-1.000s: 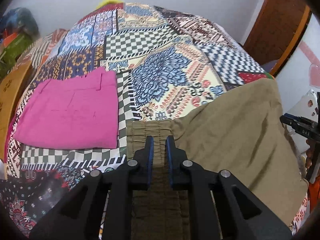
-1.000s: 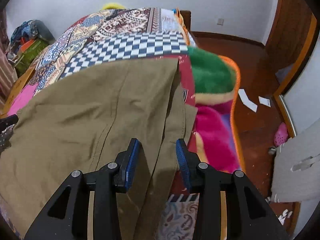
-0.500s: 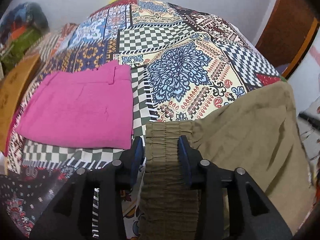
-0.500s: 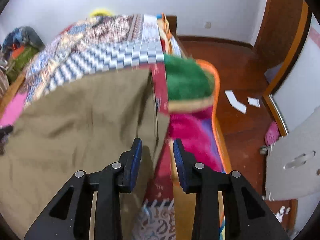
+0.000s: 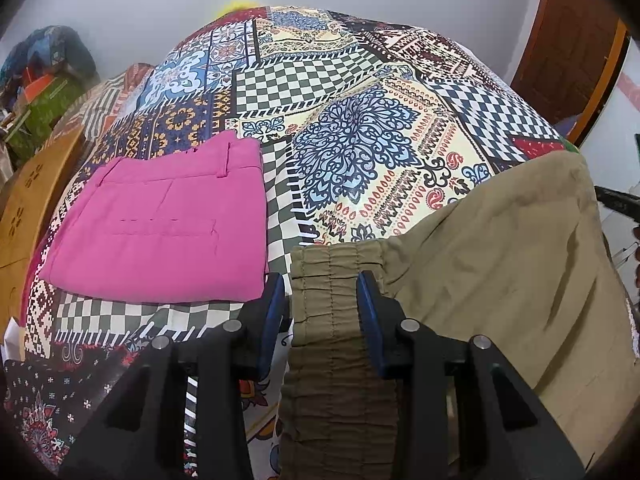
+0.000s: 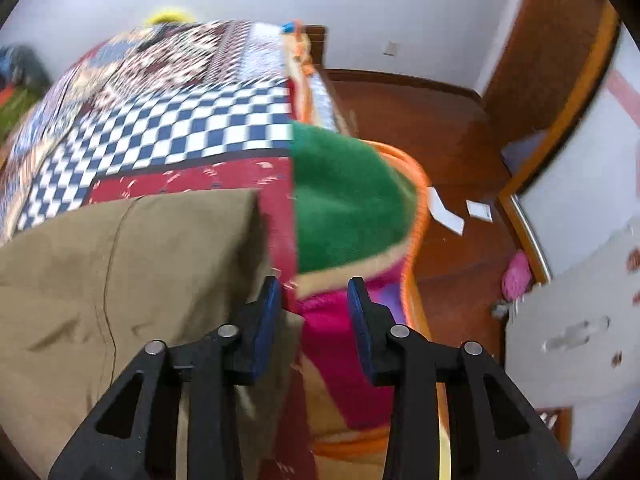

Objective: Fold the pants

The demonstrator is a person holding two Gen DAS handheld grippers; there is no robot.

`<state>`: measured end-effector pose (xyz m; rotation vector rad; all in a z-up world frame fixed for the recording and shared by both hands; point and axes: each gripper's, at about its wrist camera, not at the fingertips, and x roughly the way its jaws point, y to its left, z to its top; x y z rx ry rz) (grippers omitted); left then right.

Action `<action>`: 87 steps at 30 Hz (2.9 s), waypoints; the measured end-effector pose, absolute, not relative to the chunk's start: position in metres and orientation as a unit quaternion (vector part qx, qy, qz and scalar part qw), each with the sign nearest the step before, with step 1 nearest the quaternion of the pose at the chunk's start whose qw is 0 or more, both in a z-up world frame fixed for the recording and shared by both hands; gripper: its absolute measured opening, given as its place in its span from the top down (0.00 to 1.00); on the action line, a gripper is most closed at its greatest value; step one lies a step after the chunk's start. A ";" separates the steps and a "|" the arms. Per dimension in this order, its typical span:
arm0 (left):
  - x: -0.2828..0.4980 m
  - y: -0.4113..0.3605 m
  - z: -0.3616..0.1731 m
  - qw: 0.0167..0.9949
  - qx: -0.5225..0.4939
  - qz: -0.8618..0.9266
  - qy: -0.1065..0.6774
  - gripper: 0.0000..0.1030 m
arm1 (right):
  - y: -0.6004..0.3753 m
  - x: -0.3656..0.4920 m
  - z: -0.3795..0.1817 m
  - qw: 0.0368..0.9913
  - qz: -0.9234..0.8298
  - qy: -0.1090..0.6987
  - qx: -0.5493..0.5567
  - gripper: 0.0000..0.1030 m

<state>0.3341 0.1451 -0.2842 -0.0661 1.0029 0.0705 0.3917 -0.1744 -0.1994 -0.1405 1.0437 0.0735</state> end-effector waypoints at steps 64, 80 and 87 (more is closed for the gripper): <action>0.172 0.140 -0.231 0.834 -0.225 -0.004 0.504 0.09 | -0.118 0.187 -0.130 0.843 0.204 0.490 -0.094 0.44; 0.200 0.149 -0.273 0.764 -0.404 -0.056 0.499 0.09 | -0.072 0.206 -0.160 0.833 0.222 0.496 -0.105 0.43; 0.217 0.146 -0.277 0.765 -0.420 -0.063 0.484 0.09 | -0.069 0.206 -0.184 0.811 0.251 0.520 -0.094 0.43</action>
